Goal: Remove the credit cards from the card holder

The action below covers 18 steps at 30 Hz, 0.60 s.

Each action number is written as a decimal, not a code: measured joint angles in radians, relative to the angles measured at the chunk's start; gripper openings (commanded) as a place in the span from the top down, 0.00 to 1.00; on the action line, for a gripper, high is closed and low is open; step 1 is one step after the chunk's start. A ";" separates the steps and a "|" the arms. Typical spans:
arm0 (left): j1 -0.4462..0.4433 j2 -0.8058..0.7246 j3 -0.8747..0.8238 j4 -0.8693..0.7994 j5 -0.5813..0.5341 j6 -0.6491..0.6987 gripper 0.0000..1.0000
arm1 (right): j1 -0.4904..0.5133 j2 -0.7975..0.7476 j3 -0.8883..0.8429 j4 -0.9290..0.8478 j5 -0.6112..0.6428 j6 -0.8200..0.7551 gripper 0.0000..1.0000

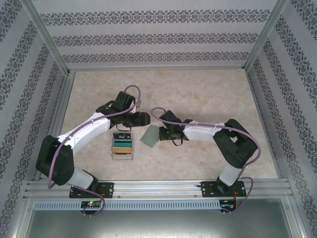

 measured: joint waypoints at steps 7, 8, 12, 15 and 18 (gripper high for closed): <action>-0.018 0.182 0.048 -0.002 0.022 -0.015 0.40 | -0.038 -0.079 -0.015 -0.017 -0.003 -0.030 0.74; -0.023 0.204 0.053 -0.002 0.021 -0.017 0.40 | -0.038 -0.109 -0.031 -0.020 -0.002 -0.026 0.73; -0.053 0.266 0.063 -0.011 0.021 -0.026 0.35 | -0.038 -0.258 -0.106 -0.038 0.006 -0.012 0.67; -0.074 0.292 0.069 -0.022 0.009 -0.035 0.33 | -0.038 -0.358 -0.167 -0.053 0.013 0.008 0.60; -0.095 0.300 0.071 -0.033 -0.006 -0.045 0.31 | -0.038 -0.449 -0.222 -0.076 0.024 0.028 0.56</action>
